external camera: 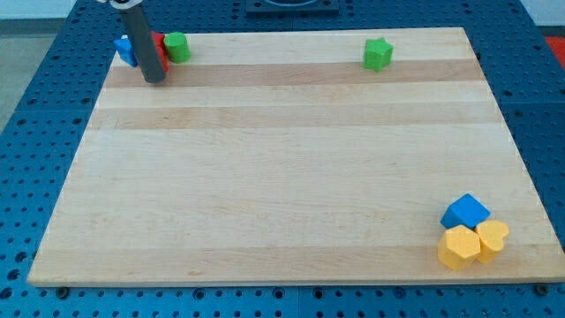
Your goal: Slightly move the red blocks up
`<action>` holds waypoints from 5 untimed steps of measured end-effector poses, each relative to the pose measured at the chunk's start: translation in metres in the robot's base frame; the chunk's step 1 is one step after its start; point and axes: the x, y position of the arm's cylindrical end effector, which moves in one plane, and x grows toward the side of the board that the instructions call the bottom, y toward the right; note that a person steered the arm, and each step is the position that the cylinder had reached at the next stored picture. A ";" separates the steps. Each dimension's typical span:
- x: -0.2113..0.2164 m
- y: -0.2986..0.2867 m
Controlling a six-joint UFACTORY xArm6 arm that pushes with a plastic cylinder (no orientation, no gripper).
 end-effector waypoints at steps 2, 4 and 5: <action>-0.004 0.067; -0.026 0.148; -0.049 0.169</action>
